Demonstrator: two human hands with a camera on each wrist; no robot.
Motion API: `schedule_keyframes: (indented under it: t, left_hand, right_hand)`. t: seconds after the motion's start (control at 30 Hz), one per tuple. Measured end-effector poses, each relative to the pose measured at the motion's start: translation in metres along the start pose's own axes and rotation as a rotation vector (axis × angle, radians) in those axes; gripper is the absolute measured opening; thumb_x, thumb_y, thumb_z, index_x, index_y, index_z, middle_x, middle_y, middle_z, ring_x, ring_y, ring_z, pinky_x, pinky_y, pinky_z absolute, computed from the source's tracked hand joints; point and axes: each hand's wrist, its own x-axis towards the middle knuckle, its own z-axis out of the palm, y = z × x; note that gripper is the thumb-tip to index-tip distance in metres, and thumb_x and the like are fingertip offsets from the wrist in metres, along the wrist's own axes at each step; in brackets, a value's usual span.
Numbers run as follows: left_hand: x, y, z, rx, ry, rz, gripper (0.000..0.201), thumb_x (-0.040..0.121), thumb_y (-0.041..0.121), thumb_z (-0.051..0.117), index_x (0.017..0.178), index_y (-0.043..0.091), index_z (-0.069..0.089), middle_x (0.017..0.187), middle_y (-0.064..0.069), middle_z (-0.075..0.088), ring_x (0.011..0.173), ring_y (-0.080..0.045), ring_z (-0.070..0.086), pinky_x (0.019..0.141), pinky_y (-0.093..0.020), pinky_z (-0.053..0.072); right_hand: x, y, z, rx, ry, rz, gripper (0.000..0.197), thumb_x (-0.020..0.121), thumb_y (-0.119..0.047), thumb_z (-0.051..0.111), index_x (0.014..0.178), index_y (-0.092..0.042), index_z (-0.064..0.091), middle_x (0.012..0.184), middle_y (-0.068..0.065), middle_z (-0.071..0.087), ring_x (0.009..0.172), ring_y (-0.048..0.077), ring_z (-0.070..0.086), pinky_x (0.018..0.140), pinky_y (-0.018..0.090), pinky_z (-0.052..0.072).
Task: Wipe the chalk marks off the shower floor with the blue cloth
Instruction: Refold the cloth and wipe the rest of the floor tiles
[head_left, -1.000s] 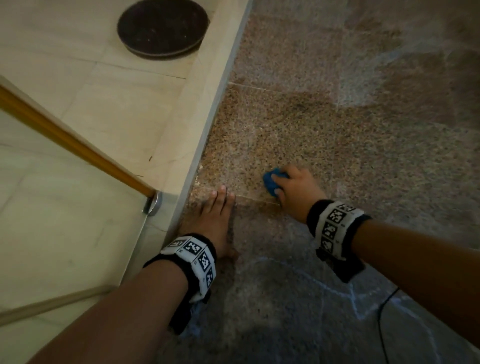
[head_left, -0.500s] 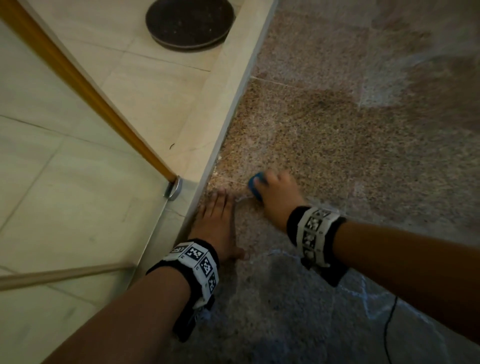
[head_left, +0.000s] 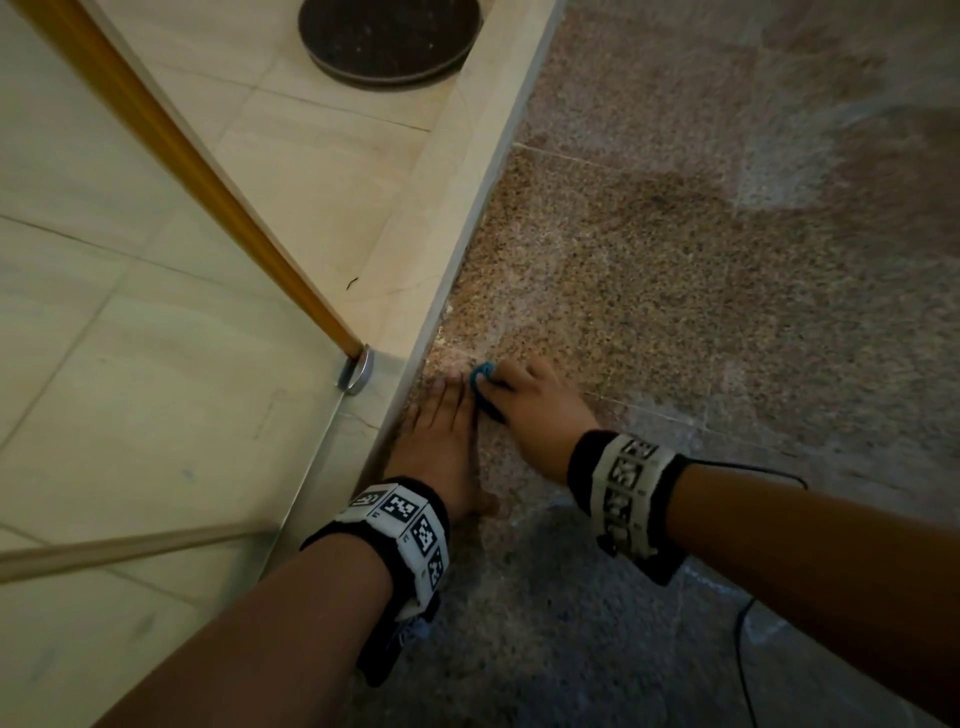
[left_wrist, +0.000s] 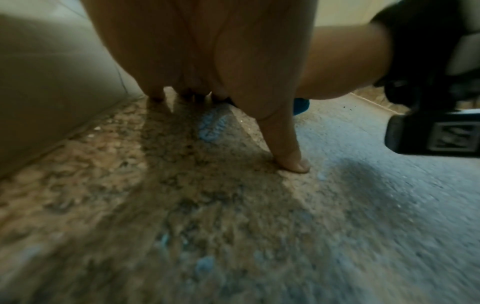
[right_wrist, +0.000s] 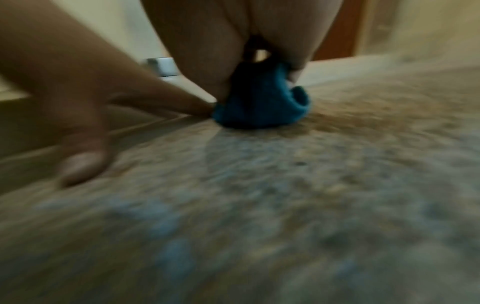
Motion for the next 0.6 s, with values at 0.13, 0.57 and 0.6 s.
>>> schedule_keyframes:
  t: [0.13,0.57,0.6]
  left_hand:
    - [-0.002,0.0,-0.003,0.002,0.0,0.006,0.135,0.067,0.063,0.075,0.151,0.013,-0.018,0.159,-0.005,-0.023,0.147,-0.022,-0.019,0.121,-0.041,-0.004]
    - [-0.004,-0.003,-0.01,0.02,-0.009,0.036,0.137,0.066,0.062,0.077,0.151,0.013,-0.018,0.16,-0.004,-0.021,0.148,-0.023,-0.014,0.121,-0.037,-0.002]
    - [-0.006,-0.005,-0.013,0.012,-0.016,0.038,0.137,0.066,0.06,0.078,0.151,0.013,-0.019,0.159,-0.004,-0.022,0.148,-0.022,-0.015,0.12,-0.035,-0.003]
  right_hand:
    - [0.011,0.04,-0.011,0.002,0.023,0.118,0.049,0.094,-0.013,0.047,0.141,-0.026,0.039,0.13,0.007,0.04,0.114,0.033,0.039,0.093,0.04,0.042]
    - [-0.012,0.042,-0.008,0.039,-0.046,0.217,0.049,0.096,-0.015,0.044,0.142,-0.028,0.033,0.134,0.002,0.04,0.117,0.03,0.039,0.097,0.039,0.042]
    - [-0.01,0.045,-0.012,0.077,-0.026,0.272,0.046,0.096,-0.015,0.045,0.14,-0.024,0.035,0.135,0.004,0.041,0.12,0.03,0.04,0.098,0.039,0.041]
